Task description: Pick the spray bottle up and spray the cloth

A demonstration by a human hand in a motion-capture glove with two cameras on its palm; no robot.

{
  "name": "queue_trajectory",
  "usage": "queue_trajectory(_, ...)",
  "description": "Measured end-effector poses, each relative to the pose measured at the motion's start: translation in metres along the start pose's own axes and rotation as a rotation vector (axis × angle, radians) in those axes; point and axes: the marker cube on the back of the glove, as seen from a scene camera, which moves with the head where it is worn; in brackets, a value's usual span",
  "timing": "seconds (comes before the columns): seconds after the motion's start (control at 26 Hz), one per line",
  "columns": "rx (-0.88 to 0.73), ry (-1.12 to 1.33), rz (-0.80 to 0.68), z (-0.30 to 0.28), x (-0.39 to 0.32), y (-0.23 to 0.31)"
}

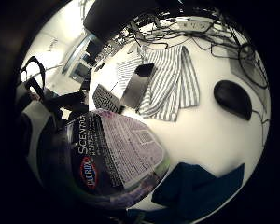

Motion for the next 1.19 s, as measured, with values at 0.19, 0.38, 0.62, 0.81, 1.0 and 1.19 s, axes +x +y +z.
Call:
queue_trajectory(0.19, 0.005, -0.029, 0.007, 0.005, 0.009, -0.002)
queue_trajectory(0.38, 0.005, -0.014, -0.009, 0.009, 0.009, -0.005)
queue_trajectory(0.62, 0.026, -0.022, -0.027, 0.009, 0.01, -0.005)
queue_trajectory(0.81, 0.056, -0.027, -0.04, 0.007, 0.01, -0.007)
queue_trajectory(1.0, 0.023, -0.018, -0.026, 0.007, 0.014, -0.004)
queue_trajectory(1.19, -0.013, 0.029, 0.022, -0.001, 0.02, 0.004)
